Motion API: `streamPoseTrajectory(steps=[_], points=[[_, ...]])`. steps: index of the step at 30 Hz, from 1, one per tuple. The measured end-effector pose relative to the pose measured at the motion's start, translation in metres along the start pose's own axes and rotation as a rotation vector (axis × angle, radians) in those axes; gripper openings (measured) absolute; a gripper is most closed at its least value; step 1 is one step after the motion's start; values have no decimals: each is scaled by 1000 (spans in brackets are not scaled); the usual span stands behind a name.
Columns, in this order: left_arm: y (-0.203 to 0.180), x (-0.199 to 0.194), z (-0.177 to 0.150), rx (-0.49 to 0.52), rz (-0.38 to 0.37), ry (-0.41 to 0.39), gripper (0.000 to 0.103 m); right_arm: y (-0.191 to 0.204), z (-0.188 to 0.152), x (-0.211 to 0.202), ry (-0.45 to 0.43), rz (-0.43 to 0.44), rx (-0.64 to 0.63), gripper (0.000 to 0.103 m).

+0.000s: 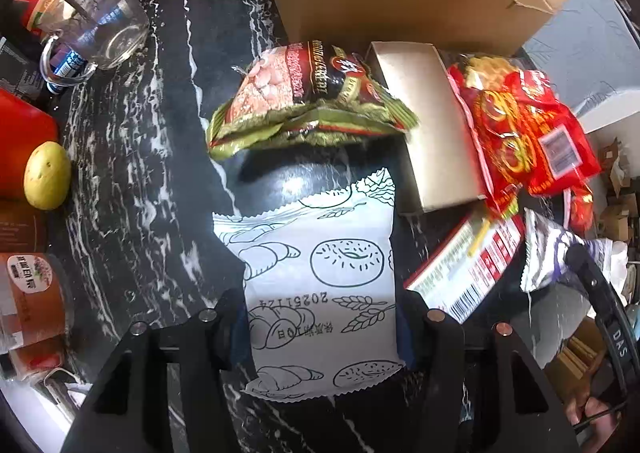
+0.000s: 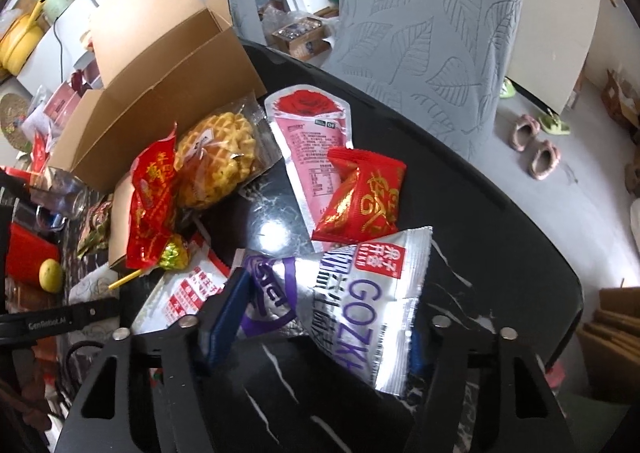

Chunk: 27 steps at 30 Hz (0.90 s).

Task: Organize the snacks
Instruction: 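Grasp the white bread bag with the left tool while the right tool grasps the GOZK packet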

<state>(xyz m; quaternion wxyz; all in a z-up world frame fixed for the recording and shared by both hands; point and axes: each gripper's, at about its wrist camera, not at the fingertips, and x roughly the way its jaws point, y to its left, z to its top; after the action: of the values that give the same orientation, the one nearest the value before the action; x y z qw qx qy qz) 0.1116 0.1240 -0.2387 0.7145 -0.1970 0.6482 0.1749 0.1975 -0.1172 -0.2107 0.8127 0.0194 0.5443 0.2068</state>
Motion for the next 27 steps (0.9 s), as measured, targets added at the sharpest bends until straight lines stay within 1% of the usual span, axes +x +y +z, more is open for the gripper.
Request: streamPoseTrajectory(steps=[1, 3, 4, 7, 9, 11, 14, 16, 20, 24, 27], points=[[3, -5, -2, 4, -1, -4, 56, 0, -1, -2, -3, 3, -2, 55], [1, -11, -7, 19, 0, -17, 56, 1, -4, -6, -16, -2, -11, 37], [1, -14, -8, 26, 1, -23, 56, 2, -5, -6, -10, -10, -13, 33], [-14, -34, -19, 38, -11, -42, 56, -2, -12, -8, 5, 23, 26, 31], [-18, -43, -24, 50, -15, -58, 56, -4, -16, -13, 8, 26, 38, 29], [-13, -54, -28, 64, -20, -73, 56, -4, -23, -20, 5, 29, 34, 26], [-17, -77, -38, 81, -29, -99, 56, -3, -31, -34, -1, 34, 37, 26], [-18, -86, -39, 93, -34, -113, 56, -3, -38, -42, -5, 46, 43, 25], [-22, -104, -58, 116, -52, -137, 56, -1, -51, -61, -13, 60, 53, 25], [-31, -129, -73, 145, -74, -172, 56, 3, -64, -84, -41, 62, 44, 25], [-35, -141, -79, 167, -106, -208, 56, 4, -73, -102, -69, 69, 35, 25]])
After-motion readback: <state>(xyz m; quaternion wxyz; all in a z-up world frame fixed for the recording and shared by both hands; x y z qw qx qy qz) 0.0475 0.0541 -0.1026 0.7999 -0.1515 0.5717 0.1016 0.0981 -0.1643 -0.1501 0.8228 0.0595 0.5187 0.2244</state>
